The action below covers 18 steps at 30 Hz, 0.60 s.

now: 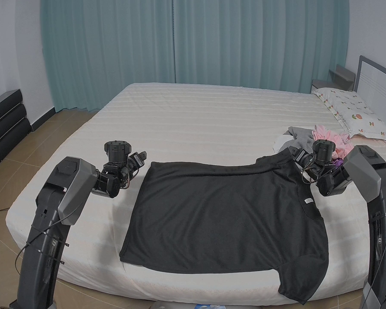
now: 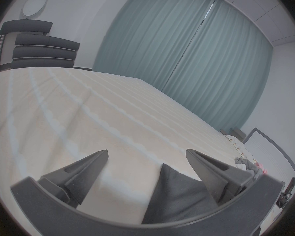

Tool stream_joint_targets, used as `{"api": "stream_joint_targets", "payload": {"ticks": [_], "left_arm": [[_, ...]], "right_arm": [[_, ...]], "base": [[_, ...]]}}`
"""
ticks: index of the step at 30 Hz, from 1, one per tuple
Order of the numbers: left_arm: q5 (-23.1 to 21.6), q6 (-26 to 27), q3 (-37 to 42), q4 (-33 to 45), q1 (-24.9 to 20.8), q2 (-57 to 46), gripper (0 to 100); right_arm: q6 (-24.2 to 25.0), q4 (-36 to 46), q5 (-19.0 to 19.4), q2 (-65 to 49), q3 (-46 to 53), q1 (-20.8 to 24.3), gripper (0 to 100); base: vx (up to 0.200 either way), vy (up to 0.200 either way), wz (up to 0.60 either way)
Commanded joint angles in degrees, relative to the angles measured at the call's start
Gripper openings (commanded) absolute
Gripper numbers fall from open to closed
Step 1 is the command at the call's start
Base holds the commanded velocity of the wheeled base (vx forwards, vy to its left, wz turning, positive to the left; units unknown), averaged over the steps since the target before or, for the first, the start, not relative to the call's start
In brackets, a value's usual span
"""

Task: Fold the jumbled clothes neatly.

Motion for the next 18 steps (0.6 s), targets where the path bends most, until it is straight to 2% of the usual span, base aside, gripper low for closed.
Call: {"api": "stream_joint_targets", "payload": {"ticks": [1, 2, 4, 5, 6, 8, 9, 10, 11, 12, 14, 18], "left_arm": [[-2.95, -1.02, 19.6, -2.51, 1.03, -15.53, 100], [-5.06, -1.54, 29.26, -6.03, 1.03, -21.24, 100], [-7.08, -1.81, 39.64, -10.33, 0.68, -27.39, 100], [-7.35, -1.81, 41.13, -10.86, 0.59, -28.1, 100], [-8.66, -1.81, 48.86, -13.67, 0.15, -32.49, 100], [-9.19, -1.81, 56.86, -15.43, -0.99, -37.06, 100], [-9.19, -1.81, 57.39, -15.52, -1.08, -37.32, 100], [-8.84, -2.07, 61.87, -15.87, -2.04, -39.79, 100], [-8.84, -2.07, 61.87, -15.87, -2.04, -39.79, 100], [-8.49, -4.01, 67.76, -15.87, -3.01, -44.09, 100], [-8.58, -6.99, 72.68, -16.05, -4.24, -47.7, 100], [-8.49, -8.49, 80.94, -16.05, -6.26, -52.71, 100]], "right_arm": [[0.95, -3.45, 6.49, -14.94, 17.41, -0.35, 100], [1.04, -5.12, 9.75, -19.6, 25.41, 0.09, 100], [1.04, -6.97, 12.56, -24.61, 33.93, 0.79, 100], [1.04, -7.14, 12.91, -25.32, 35.16, 0.97, 100], [1.04, -8.11, 14.58, -28.74, 40.97, 1.5, 100], [1.04, -8.81, 15.19, -31.73, 47.03, 2.29, 100], [1.04, -8.81, 15.28, -31.91, 47.38, 2.29, 100], [1.04, -9.43, 15.28, -33.31, 51.07, 2.81, 100], [1.04, -9.43, 15.28, -33.31, 51.07, 2.81, 100], [1.21, -11.36, 15.46, -35.16, 56.61, 3.43, 100], [1.3, -13.56, 15.72, -36.83, 61.71, 3.52, 100], [1.3, -19.45, 15.99, -38.85, 71.2, 4.31, 100]], "base": [[0.0, 0.0, 0.0], [0.0, 0.0, 0.0], [0.0, 0.0, 0.0], [0.0, 0.0, 0.0], [0.0, 0.0, 0.0], [0.0, 0.0, 0.0], [0.0, 0.0, 0.0], [0.0, 0.0, 0.0], [0.0, 0.0, 0.0], [0.0, 0.0, 0.0], [0.0, 0.0, 0.0], [0.0, 0.0, 0.0]]}}
